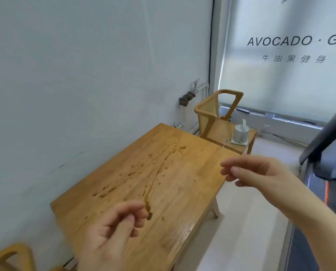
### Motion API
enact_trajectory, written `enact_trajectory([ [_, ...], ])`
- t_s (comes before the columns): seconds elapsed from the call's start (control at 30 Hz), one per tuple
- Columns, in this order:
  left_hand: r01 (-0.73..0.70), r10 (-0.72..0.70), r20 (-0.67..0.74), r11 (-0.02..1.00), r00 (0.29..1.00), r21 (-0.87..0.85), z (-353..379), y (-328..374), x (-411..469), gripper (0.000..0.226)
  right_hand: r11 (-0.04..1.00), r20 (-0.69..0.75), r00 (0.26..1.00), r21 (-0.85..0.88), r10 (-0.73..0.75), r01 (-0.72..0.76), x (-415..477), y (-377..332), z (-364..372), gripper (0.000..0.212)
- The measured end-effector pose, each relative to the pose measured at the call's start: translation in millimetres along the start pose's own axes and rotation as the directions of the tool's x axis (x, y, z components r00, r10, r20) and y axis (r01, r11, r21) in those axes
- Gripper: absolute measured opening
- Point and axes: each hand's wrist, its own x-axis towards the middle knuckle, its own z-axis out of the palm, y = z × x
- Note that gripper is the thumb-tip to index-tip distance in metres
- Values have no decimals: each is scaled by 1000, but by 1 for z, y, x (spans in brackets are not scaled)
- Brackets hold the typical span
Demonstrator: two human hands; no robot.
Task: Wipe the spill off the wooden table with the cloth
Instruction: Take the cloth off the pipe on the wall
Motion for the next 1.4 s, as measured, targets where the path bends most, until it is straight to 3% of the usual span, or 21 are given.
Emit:
enact_trajectory([
  [0.2,178,-185,92,981,978,77,98,-44,15,37,961,39,966,-118,257,-251,40,75,-44,17],
  [0.6,368,-388,102,915,916,167,248,-130,122,36,875,5,880,-107,475,-471,155,198,-73,34],
  [0.87,528,-525,113,849,844,7,329,-167,225,34,823,16,827,-105,562,-558,270,225,-99,32],
  [1.0,537,-525,150,842,838,-48,361,-160,275,32,800,-6,801,-62,598,-597,330,220,-128,20],
  [1.4,526,-524,42,846,851,-93,504,-145,437,32,785,86,800,154,594,-600,530,268,-234,27],
])
